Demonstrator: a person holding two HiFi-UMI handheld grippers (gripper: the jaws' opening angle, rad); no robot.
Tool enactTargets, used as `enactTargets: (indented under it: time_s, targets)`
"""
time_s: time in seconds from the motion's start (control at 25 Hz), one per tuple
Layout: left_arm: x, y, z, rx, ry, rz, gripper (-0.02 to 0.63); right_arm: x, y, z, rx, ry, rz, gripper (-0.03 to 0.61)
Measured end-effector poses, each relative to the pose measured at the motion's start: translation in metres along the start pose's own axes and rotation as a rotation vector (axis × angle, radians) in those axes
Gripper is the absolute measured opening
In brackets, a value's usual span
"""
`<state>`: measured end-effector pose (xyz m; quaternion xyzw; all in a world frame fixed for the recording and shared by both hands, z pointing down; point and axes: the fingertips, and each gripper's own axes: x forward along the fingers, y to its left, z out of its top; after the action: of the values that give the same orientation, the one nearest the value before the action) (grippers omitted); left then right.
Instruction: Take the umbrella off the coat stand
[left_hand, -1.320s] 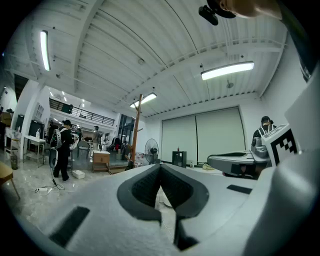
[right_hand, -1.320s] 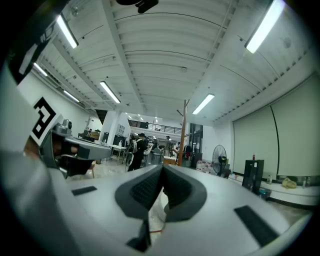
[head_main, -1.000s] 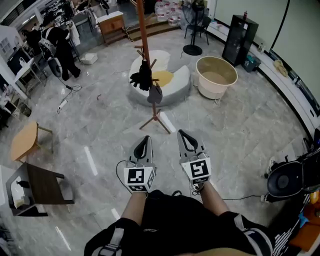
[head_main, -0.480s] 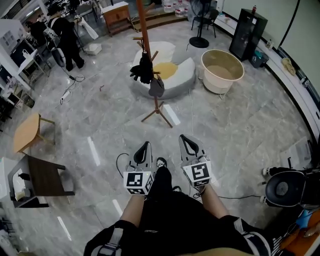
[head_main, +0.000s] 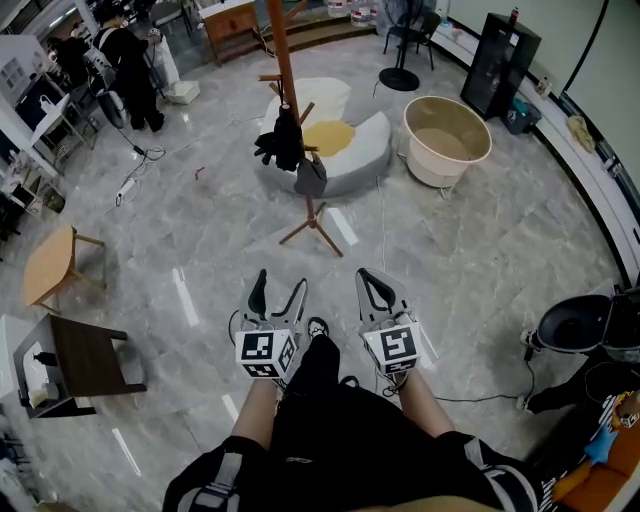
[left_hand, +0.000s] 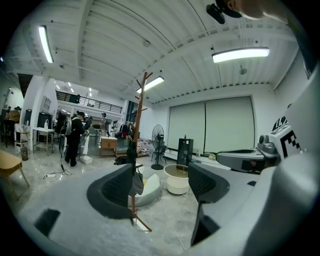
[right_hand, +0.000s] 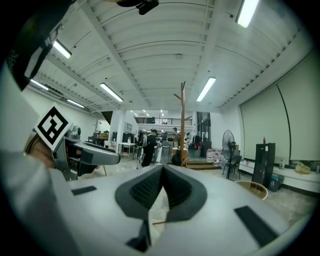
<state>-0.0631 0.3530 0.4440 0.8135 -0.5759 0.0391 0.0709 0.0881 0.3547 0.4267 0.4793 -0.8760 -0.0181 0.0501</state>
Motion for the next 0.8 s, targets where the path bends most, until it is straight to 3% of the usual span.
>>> enactTargets:
  time_s: [0.24, 0.8]
  targets:
    - [0.058, 0.03, -0.002, -0.012, 0.029, -0.04, 0.402, 0.059, -0.022, 0.001, -0.012, 0.014, -0.003, 0.005]
    - [0.186, 0.105, 0.035, -0.049, 0.039, -0.146, 0.414, 0.196, -0.067, 0.027, -0.048, 0.063, -0.052, 0.006]
